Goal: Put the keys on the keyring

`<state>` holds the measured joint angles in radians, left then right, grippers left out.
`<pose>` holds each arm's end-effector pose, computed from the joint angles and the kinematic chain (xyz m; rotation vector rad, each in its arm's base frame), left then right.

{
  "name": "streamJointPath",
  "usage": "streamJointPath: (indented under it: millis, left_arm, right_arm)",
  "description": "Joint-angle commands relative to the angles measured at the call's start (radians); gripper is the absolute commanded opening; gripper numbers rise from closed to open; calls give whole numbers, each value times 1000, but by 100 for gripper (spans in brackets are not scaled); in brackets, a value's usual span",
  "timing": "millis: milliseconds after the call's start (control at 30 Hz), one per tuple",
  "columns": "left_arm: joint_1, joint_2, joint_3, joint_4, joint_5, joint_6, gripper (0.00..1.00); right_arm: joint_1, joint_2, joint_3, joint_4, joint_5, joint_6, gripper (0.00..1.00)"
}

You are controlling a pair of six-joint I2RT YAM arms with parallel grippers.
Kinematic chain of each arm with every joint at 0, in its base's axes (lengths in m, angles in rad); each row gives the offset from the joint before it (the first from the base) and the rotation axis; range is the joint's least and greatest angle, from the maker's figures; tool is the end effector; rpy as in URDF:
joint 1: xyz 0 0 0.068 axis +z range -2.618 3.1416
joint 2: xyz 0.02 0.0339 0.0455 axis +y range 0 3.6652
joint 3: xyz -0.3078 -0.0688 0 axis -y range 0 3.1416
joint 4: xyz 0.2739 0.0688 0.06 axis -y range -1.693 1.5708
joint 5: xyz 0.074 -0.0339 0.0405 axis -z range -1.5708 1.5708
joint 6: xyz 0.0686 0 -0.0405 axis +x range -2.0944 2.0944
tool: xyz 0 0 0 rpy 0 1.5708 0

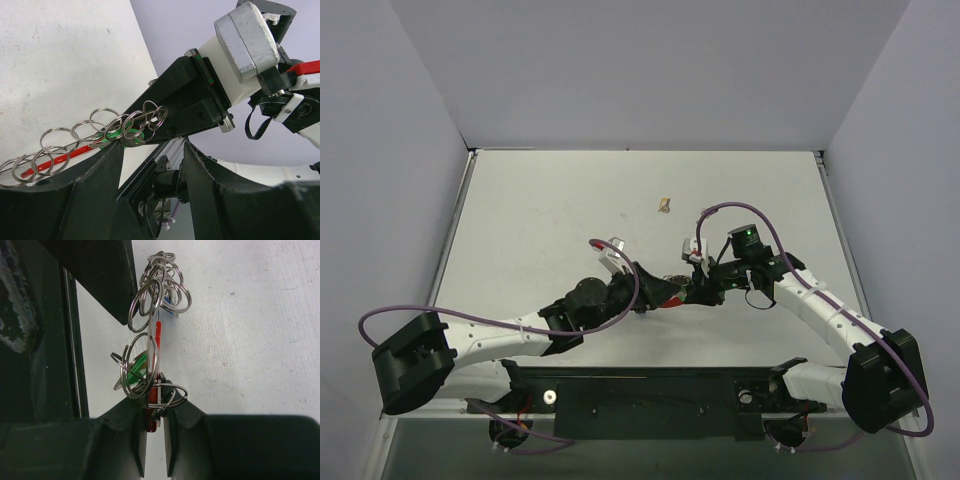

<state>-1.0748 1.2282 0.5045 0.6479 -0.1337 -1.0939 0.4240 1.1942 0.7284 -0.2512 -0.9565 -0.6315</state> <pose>0.1523 -0.2623 0.2563 -0.1350 1.8848 -1.4864 0.2176 0.1597 0.2557 -1.4400 1.5171 0.9538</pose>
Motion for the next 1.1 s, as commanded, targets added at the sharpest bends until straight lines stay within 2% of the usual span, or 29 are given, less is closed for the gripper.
streamJointPath:
  millis: [0,567,1067]
  left_arm:
    - [-7,7,45,71,5,-12,61]
    - [-7,-19,-17,154,-35,-63,60]
    - [-5,-16,-6,105,-92,-118,59]
  right_arm:
    - [-7,-2,20,4,-68,-5,0]
    - [-5,-4,19,3,-74,-7,0]
    - [-7,-5,19,1,-79,-11,0]
